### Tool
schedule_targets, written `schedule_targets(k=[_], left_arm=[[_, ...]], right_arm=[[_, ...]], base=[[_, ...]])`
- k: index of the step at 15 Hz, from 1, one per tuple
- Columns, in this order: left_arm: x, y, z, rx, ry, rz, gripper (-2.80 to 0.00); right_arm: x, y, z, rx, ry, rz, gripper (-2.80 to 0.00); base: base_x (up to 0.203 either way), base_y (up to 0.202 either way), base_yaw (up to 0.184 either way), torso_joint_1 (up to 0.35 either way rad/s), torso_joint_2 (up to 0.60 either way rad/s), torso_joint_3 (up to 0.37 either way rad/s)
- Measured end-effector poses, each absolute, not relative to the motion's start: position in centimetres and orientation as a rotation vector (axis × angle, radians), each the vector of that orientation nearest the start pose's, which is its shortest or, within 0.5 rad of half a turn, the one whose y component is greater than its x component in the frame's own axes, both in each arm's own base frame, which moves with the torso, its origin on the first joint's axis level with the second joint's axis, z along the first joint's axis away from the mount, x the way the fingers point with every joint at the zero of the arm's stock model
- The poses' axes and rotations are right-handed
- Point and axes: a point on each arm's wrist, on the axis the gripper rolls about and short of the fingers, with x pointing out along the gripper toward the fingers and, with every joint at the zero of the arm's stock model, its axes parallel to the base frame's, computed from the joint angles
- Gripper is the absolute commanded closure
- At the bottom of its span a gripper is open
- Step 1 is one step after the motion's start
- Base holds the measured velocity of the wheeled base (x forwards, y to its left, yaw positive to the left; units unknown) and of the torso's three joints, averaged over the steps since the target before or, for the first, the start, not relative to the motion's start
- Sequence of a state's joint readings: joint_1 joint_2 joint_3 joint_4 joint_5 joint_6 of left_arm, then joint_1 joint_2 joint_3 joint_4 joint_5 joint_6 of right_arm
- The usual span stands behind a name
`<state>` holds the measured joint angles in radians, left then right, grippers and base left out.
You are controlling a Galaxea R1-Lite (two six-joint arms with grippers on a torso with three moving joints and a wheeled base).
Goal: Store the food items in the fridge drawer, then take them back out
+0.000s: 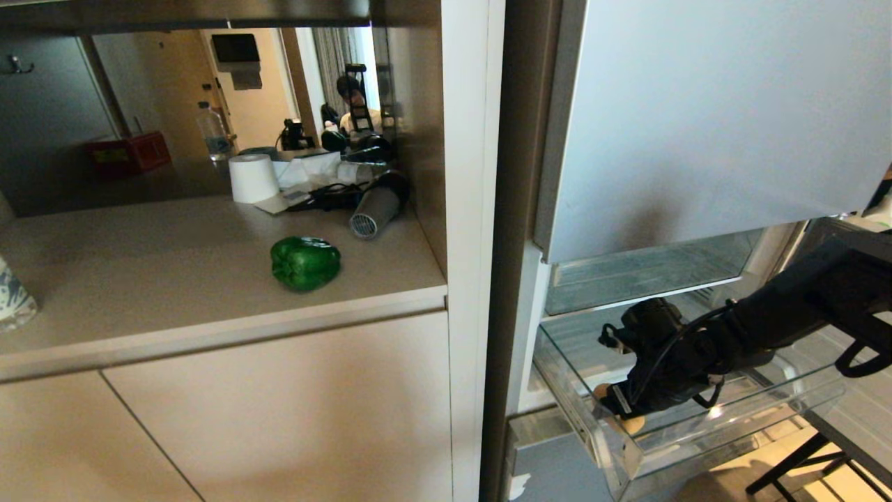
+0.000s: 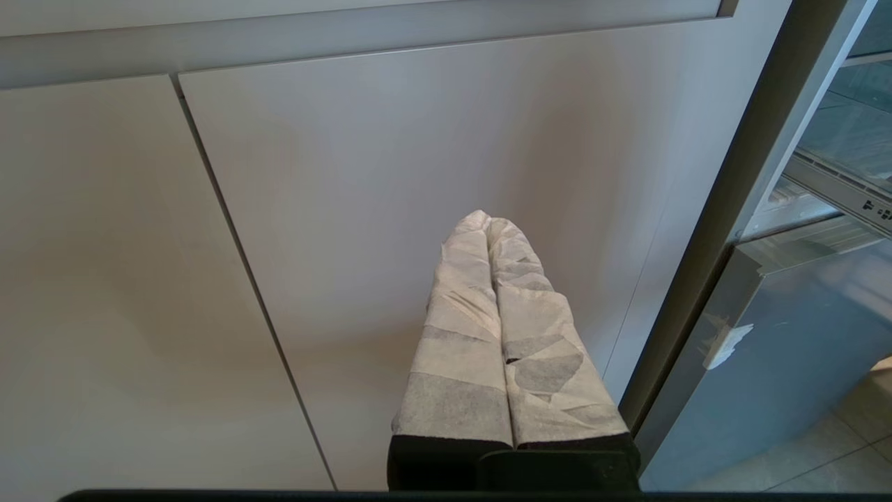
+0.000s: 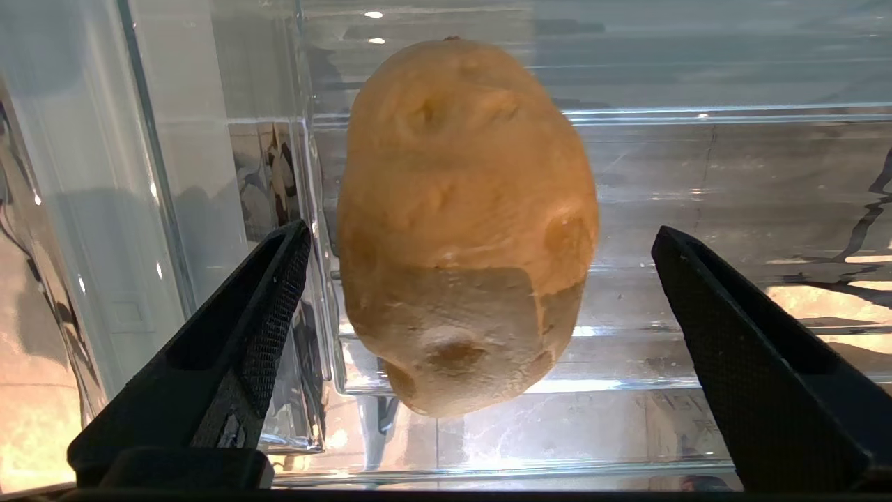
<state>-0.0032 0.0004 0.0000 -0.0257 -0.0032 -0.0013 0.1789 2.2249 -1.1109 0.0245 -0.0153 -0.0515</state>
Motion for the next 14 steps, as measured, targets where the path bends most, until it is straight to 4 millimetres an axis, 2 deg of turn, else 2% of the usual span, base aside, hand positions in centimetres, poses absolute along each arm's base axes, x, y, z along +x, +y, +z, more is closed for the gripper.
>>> schedule_targets(k=[1,2,3,11,14], left_arm=[[-2.28,0.0,7.81,-0.001,-0.025,-0.006,0.0],[-2.28,0.0,7.81,-0.001,-0.025,-0.006,0.0],[-2.28,0.0,7.81,-0.001,-0.025,-0.006,0.0],[-2.28,0.0,7.81,-0.001,-0.025,-0.006,0.0],[-2.28,0.0,7.81,-0.001,-0.025,-0.006,0.0]], right_arm=[[36.43,6.55,2.12,-0.157,1.132,0.174,-2.8],[36.39,6.54,2.06,-0.157,1.135,0.174,-1.67],[36.39,6.54,1.96,-0.158,1.137,0.174,0.0],[36.37,6.54,1.79,-0.158,1.143,0.172,0.0],[36.44,6.55,2.6,-0.154,1.119,0.169,0.0]], base=[[0.0,0.0,0.0,0.0,0.0,0.0],[0.0,0.0,0.0,0.0,0.0,0.0],[0.0,0.0,0.0,0.0,0.0,0.0],[0.0,0.0,0.0,0.0,0.0,0.0],[0.0,0.0,0.0,0.0,0.0,0.0]])
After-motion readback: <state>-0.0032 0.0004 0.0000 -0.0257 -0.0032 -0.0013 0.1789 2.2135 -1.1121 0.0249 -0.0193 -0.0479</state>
